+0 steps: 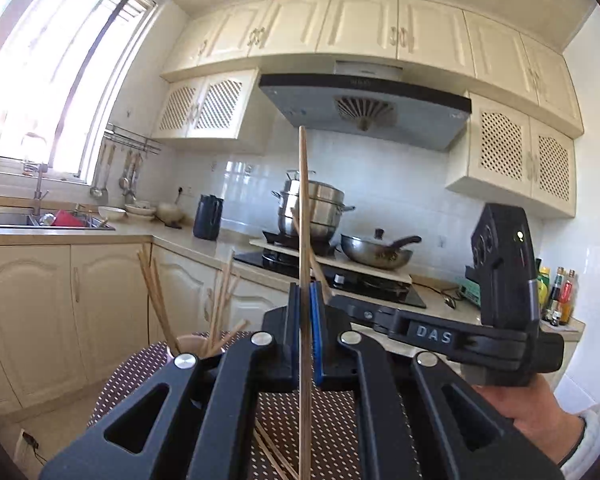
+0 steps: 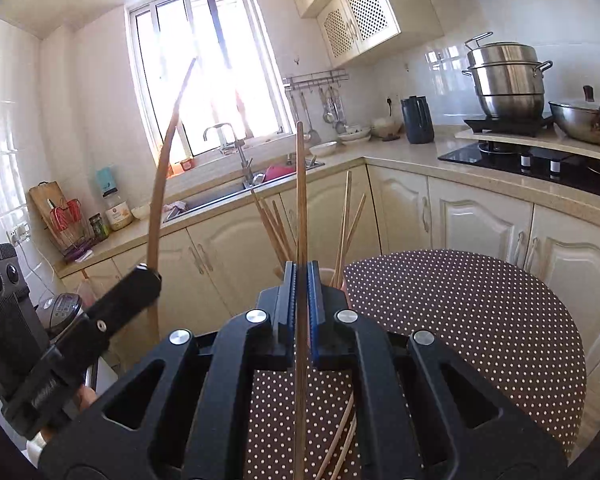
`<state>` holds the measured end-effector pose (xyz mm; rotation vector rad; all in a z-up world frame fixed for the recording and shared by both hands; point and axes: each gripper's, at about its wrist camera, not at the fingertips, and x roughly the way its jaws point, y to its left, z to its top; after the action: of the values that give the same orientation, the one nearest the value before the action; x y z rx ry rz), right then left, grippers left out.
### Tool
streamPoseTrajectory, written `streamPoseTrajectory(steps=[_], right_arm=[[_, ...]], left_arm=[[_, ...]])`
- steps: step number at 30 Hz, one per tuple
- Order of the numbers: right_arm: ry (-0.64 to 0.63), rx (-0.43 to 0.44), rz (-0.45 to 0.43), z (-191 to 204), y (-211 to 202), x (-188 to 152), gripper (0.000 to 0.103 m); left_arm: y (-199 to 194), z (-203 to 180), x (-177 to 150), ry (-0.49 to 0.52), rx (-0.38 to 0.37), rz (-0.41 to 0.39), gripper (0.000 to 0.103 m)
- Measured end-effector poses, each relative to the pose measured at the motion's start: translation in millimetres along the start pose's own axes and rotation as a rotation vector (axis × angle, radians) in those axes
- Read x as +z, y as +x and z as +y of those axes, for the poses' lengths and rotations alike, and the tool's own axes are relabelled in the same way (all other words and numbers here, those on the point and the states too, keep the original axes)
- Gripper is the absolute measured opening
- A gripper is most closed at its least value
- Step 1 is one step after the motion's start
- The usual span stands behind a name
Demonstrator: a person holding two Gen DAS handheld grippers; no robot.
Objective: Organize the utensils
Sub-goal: 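Lift the left gripper's chopstick upright over the pink cup while the right gripper does likewise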
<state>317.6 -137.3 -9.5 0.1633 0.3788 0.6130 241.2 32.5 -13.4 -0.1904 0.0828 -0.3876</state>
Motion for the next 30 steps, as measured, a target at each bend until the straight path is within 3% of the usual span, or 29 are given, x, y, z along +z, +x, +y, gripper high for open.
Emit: streamPoseTrajectory(steps=[16, 30], right_arm=[[-0.042, 0.038, -0.16, -18.4, 81.1, 23.2, 0.006], [-0.055, 0.07, -0.284, -33.2, 152.1, 23.8, 0.006]], left_arm=[[72.3, 85.2, 6.3, -0.079, 0.099, -0.082, 0.005], [151.3, 122.7, -13.8, -0.072, 0.167, -0.098, 0.005]])
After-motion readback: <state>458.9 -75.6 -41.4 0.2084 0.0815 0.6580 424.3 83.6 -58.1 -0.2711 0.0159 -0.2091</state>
